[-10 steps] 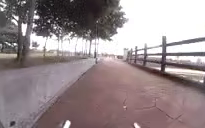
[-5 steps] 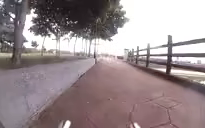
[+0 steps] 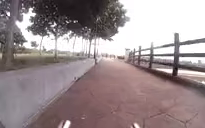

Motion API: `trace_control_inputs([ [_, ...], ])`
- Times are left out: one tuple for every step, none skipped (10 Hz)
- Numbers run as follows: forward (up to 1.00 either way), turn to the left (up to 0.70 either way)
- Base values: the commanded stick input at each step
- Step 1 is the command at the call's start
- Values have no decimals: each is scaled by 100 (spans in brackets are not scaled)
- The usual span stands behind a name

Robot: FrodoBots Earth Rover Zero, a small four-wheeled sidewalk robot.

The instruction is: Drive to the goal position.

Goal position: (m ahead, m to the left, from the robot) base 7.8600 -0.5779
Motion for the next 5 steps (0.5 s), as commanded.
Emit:
trace_control_inputs([
  [70,7],
  [70,7],
  [70,7],
  [70,7],
  [70,7],
])
